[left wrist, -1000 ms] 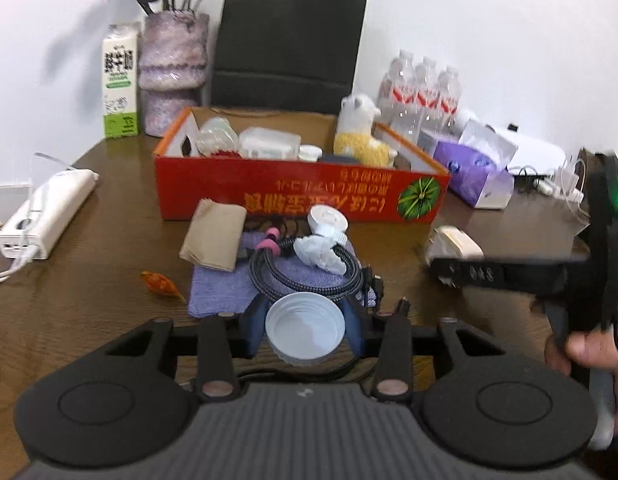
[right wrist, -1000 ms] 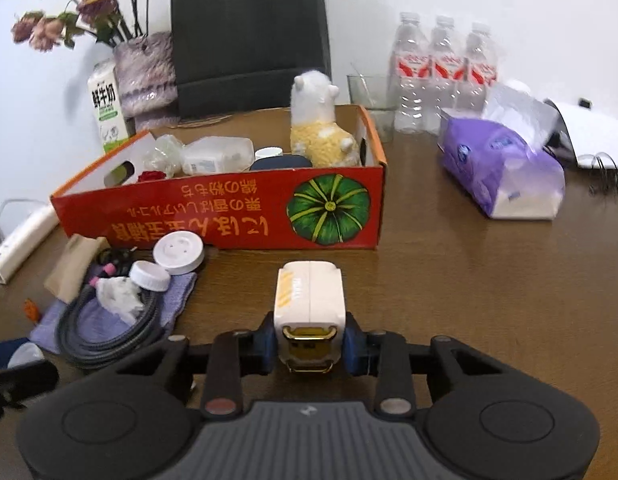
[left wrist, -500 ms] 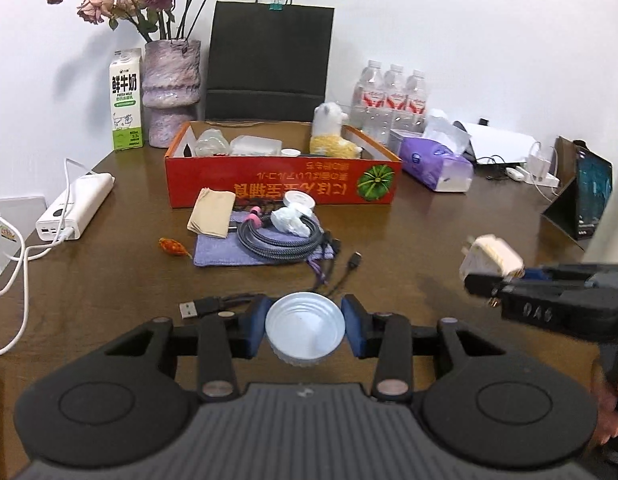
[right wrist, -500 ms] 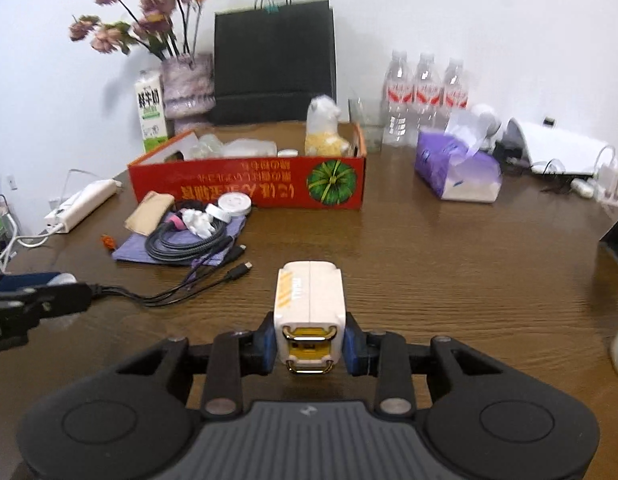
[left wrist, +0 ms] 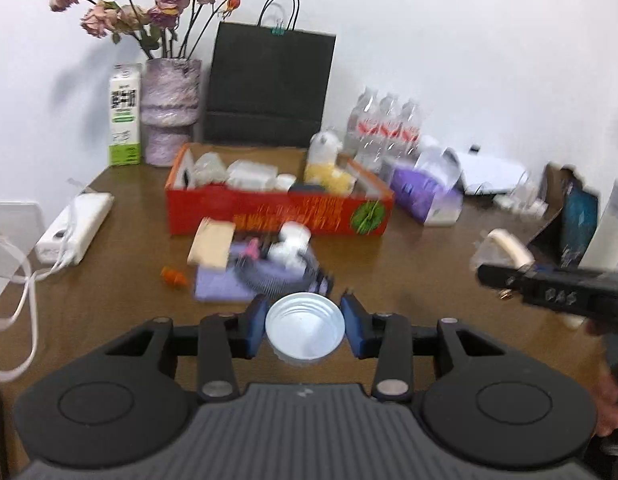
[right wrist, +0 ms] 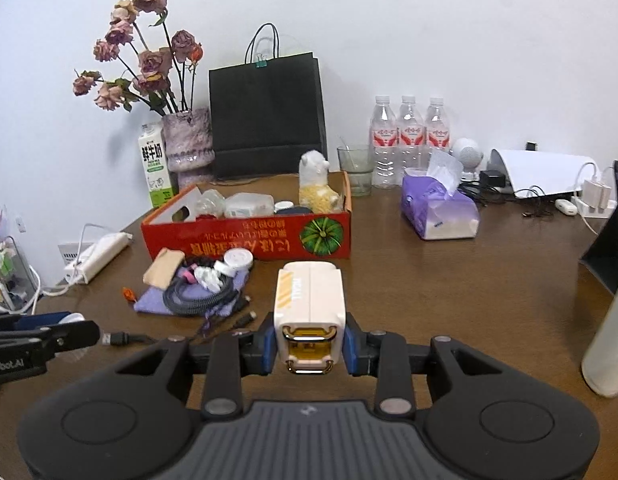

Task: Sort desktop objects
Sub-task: 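Carry the lid and cube into the cardboard box and release both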

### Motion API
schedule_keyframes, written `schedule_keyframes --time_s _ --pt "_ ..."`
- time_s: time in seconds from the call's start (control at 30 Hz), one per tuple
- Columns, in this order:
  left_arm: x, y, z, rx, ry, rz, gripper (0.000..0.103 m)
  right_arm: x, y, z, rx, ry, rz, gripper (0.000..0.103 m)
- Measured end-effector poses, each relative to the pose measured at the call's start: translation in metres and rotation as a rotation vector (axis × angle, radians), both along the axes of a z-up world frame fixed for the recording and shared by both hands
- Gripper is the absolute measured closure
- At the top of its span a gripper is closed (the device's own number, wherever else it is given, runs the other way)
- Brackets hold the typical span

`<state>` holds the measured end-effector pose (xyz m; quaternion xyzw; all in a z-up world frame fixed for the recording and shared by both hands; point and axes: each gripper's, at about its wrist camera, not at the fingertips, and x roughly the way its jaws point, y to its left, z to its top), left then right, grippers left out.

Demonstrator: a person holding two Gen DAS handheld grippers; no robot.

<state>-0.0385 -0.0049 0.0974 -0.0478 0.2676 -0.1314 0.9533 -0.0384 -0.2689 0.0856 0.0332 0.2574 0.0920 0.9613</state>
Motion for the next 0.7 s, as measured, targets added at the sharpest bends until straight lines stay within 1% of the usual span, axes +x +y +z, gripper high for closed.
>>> schedule_keyframes --time_s 0.07,0.1,0.17,0.2,0.27,0.3,0.37,0.4,0.47,0.5,0.53,0.57,0.6,0.67,0.7 --pt "0.024 0.007 0.017 -0.002 -0.01 -0.005 0.062 0.017 0.002 0.01 0.01 -0.004 0.013 0.072" --pt "0.041 0.01 0.027 0.004 -0.01 -0.004 0.062 0.029 0.003 0.016 0.014 -0.016 0.025 0.072" --pt "0.081 0.017 0.041 -0.011 0.01 -0.012 0.062 0.055 0.009 0.029 0.016 -0.044 0.047 0.072" --pt "0.105 0.02 0.046 -0.023 0.022 -0.01 0.062 0.073 0.014 0.036 0.009 -0.058 0.059 0.072" --pt "0.15 0.02 0.05 -0.021 0.042 -0.007 0.062 0.116 0.025 0.045 0.017 -0.066 0.067 0.072" --pt "0.175 0.019 0.05 -0.015 0.054 0.007 0.062 0.14 0.031 0.047 0.023 -0.047 0.075 0.072" --pt "0.228 0.012 0.043 0.018 0.094 -0.018 0.062 0.192 0.044 0.048 0.055 0.013 0.096 0.072" --pt "0.251 0.01 0.037 0.023 0.123 -0.011 0.062 0.221 0.051 0.046 0.072 0.049 0.113 0.072" --pt "0.3 0.004 0.02 0.022 0.225 -0.033 0.062 0.274 0.065 0.038 0.1 0.134 0.124 0.072" --pt "0.323 0.003 0.009 0.012 0.27 -0.008 0.062 0.301 0.073 0.031 0.1 0.18 0.129 0.072" --pt "0.341 0.0 0.0 0.02 0.304 0.005 0.062 0.325 0.081 0.023 0.104 0.222 0.124 0.072" --pt "0.355 -0.002 -0.008 0.034 0.326 0.013 0.063 0.345 0.088 0.015 0.092 0.262 0.122 0.072" --pt "0.368 -0.004 -0.015 0.055 0.34 0.04 0.062 0.365 0.094 0.006 0.086 0.3 0.115 0.072" --pt "0.389 -0.003 -0.026 0.082 0.355 0.069 0.059 0.396 0.099 -0.014 0.091 0.362 0.086 0.072" --pt "0.397 0.001 -0.031 0.07 0.369 0.078 0.053 0.406 0.099 -0.021 0.118 0.38 0.077 0.072"
